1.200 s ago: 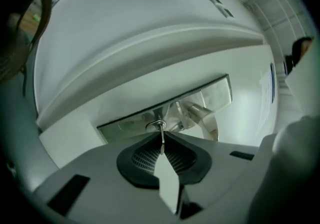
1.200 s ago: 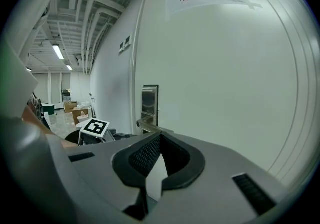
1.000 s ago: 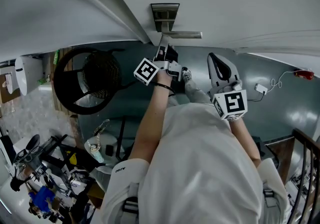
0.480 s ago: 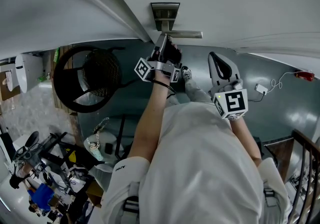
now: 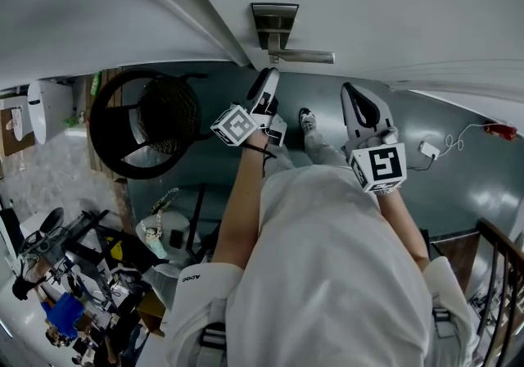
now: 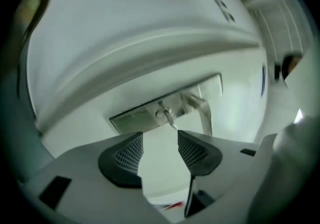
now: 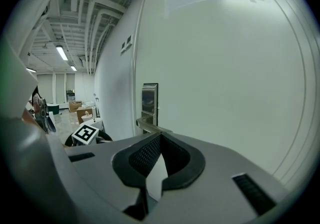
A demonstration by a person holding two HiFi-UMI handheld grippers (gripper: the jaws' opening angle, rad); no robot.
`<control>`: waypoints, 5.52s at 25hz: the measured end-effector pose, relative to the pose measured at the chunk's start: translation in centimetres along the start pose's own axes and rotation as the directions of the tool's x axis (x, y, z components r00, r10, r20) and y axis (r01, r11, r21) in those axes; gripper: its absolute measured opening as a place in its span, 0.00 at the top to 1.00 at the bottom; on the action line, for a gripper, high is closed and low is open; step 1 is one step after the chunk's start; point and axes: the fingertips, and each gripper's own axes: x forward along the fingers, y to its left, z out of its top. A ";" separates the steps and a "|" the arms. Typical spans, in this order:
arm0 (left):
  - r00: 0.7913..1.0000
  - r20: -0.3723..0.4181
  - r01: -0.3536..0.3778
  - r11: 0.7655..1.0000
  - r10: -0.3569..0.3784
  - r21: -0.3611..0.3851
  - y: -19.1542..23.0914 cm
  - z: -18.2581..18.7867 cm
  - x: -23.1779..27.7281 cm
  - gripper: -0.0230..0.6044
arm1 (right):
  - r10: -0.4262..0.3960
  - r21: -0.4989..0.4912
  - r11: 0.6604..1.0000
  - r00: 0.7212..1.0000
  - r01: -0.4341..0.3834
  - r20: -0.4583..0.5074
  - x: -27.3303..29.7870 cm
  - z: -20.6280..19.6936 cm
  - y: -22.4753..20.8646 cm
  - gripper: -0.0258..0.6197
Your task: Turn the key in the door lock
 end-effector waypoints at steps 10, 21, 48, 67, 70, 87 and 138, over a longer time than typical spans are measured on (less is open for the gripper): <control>0.926 0.053 -0.170 0.286 0.374 0.943 -4.5 0.8 0.6 0.95 | 0.042 -0.009 0.999 0.999 -0.042 0.017 0.7 0.7 0.3 0.97; 0.895 0.117 -0.022 -0.220 0.429 0.975 -3.4 -1.1 2.2 0.79 | 0.054 -0.010 0.999 0.998 -0.054 0.031 0.6 0.9 -0.4 0.97; 0.848 0.368 -0.249 -0.326 0.382 0.912 -1.9 0.1 4.4 0.87 | 0.015 -0.044 0.999 0.999 -0.013 0.041 -2.0 1.0 -1.1 0.97; 0.920 0.203 -0.362 0.523 0.337 0.772 -2.6 1.3 3.4 0.88 | 0.055 -0.056 0.997 0.998 -0.053 0.022 -2.2 0.4 -0.9 0.97; 0.935 0.187 -0.343 0.630 0.303 0.697 -2.5 1.4 3.4 0.88 | 0.066 -0.061 0.996 0.998 -0.064 0.020 -2.1 0.2 -1.0 0.97; 0.965 0.255 0.140 0.949 -0.067 -0.281 -2.0 1.8 3.3 0.91 | 0.117 -0.075 0.990 0.993 -0.116 0.006 -1.3 -0.1 -0.9 0.97; 0.887 0.211 -0.126 -0.225 0.410 0.966 -3.1 -0.3 2.1 0.66 | 0.121 -0.066 0.991 0.992 -0.119 0.024 -0.1 0.4 0.6 0.97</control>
